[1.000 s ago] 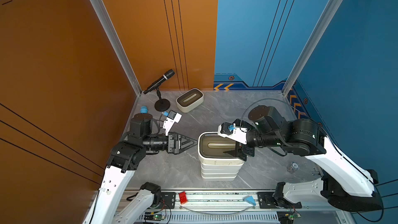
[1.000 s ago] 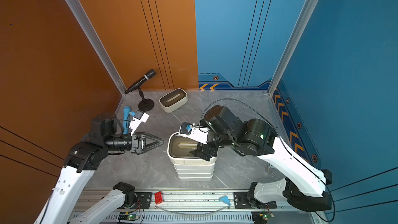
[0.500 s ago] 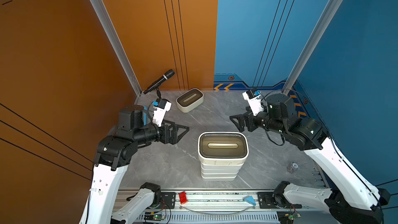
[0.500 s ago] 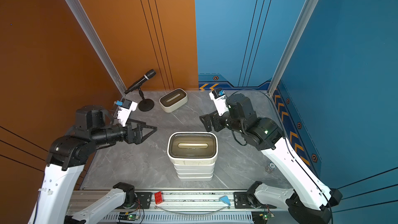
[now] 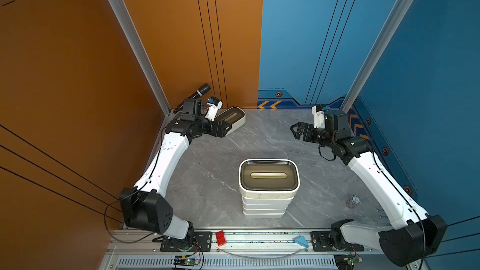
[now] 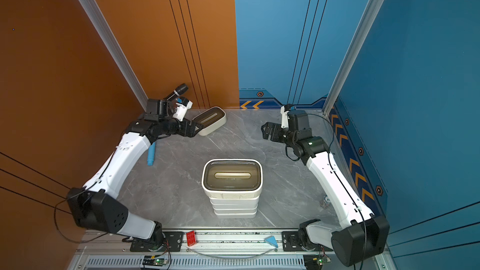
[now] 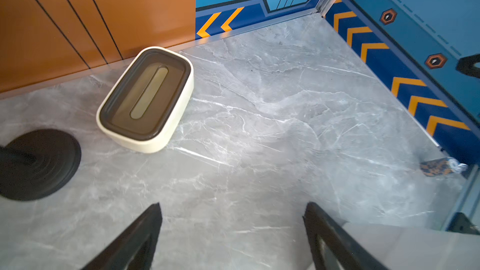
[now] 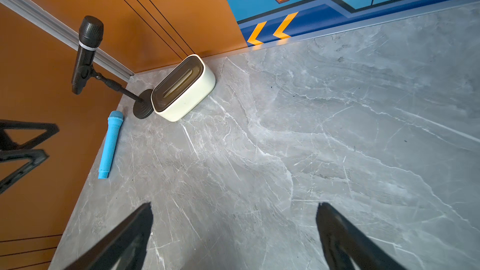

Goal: Stack the tissue boxes
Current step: Pick up the tissue box from the center of the board.

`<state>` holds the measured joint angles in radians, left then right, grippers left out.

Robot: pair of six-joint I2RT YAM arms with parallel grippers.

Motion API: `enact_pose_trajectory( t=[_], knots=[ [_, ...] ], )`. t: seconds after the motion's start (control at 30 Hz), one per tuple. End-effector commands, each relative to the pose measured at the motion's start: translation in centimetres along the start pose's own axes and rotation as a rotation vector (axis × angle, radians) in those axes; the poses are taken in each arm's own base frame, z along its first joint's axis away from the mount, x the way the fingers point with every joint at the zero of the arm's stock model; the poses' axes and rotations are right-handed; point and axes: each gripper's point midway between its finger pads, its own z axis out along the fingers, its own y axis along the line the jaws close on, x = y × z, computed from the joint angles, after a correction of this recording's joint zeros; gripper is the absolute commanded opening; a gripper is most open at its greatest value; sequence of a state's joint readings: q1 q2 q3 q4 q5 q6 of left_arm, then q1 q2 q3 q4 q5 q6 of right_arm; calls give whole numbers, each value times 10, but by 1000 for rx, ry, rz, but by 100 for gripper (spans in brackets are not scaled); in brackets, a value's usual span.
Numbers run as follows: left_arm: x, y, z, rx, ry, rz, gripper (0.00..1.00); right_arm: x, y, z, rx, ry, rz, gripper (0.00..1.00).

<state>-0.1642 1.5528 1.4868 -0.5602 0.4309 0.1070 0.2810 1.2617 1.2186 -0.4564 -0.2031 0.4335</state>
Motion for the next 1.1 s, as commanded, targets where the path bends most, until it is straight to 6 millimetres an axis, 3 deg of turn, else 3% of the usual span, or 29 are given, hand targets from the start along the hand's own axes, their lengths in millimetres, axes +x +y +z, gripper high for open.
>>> enact_pose_trajectory(
  t=[0.0, 0.1, 0.2, 0.4, 0.57, 0.8, 1.07],
  knots=[
    [-41, 16, 32, 17, -104, 170, 79, -4, -11, 24, 11, -71, 89, 100],
    [-38, 44, 81, 4, -47, 182, 71, 7, -17, 55, -18, -76, 163, 100],
    [-40, 64, 118, -8, -23, 194, 69, 15, -9, 81, -51, -28, 165, 100],
    [-16, 98, 174, -46, 82, 197, 70, 36, -1, 111, -52, 37, 128, 100],
    [-6, 111, 196, -61, 108, 191, 67, 55, -13, 121, -24, 77, 149, 100],
    [8, 121, 210, -59, 138, 172, 65, 72, -21, 125, -9, 117, 159, 100],
    [28, 122, 221, -38, 182, 153, 64, 65, -25, 126, 0, 98, 174, 100]
  ],
)
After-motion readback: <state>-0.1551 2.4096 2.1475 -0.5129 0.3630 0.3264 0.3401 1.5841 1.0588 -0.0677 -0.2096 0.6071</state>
